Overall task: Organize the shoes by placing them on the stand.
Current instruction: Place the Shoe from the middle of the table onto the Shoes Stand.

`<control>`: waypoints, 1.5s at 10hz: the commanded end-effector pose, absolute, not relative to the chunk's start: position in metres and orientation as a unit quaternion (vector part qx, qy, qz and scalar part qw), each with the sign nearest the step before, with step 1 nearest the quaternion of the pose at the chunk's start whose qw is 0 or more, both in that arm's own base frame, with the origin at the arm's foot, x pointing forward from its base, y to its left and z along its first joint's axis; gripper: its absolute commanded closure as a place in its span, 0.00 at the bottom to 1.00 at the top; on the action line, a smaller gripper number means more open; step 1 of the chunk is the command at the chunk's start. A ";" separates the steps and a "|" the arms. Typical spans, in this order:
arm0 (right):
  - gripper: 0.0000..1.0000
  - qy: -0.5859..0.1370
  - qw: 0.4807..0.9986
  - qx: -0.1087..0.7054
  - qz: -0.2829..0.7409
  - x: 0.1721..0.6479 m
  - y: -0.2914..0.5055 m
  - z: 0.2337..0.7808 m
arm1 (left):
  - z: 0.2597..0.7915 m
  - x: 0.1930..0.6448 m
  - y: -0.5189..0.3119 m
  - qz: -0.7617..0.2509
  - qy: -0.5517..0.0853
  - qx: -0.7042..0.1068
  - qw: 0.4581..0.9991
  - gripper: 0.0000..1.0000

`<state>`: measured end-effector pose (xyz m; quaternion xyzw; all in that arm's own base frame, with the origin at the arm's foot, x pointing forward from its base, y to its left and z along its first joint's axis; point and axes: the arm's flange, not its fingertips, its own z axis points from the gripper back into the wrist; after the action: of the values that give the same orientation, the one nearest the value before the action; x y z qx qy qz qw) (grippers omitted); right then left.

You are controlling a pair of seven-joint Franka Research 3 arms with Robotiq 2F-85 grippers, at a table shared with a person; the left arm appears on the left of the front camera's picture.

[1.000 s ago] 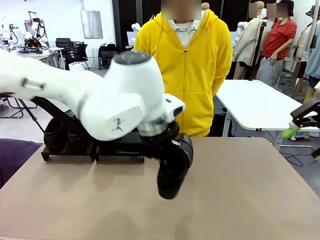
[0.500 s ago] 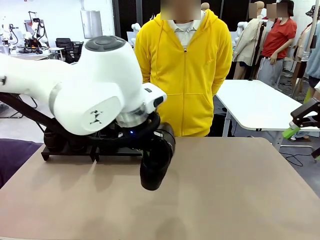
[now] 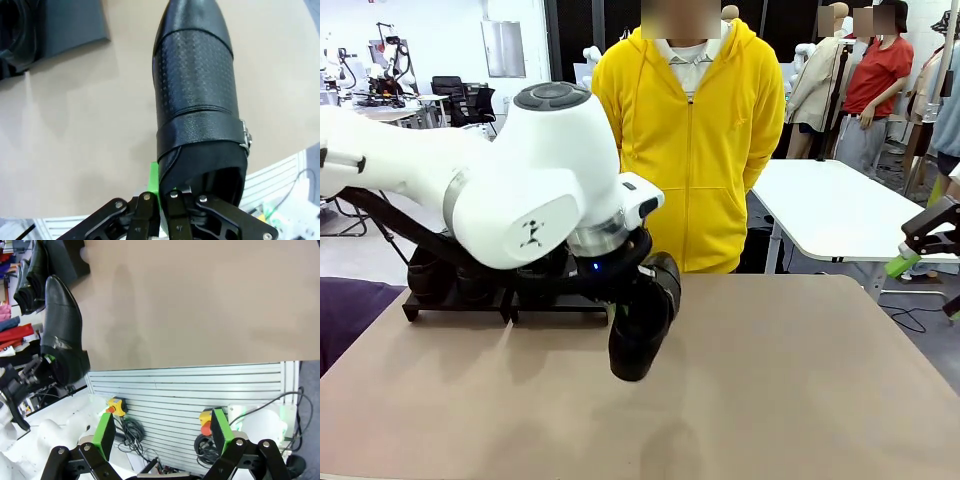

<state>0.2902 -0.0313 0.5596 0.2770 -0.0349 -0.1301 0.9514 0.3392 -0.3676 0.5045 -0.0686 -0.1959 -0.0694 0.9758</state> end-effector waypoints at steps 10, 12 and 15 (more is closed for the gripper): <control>0.00 -0.035 0.950 0.284 -0.126 0.291 -0.033 0.563 | 0.478 0.561 -0.276 -0.003 -0.323 -0.063 0.944 1.00; 0.00 -0.035 0.950 0.284 -0.126 0.291 -0.033 0.563 | 0.460 0.575 -0.260 0.006 -0.320 -0.046 0.946 1.00; 0.00 -0.035 0.950 0.284 -0.126 0.291 -0.033 0.563 | 0.442 0.586 -0.246 0.016 -0.319 -0.049 0.946 1.00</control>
<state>0.2901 -0.0314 0.5599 0.2770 -0.0348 -0.1300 0.9514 0.5853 -0.2410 0.4377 -0.0477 -0.2981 0.0102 0.9533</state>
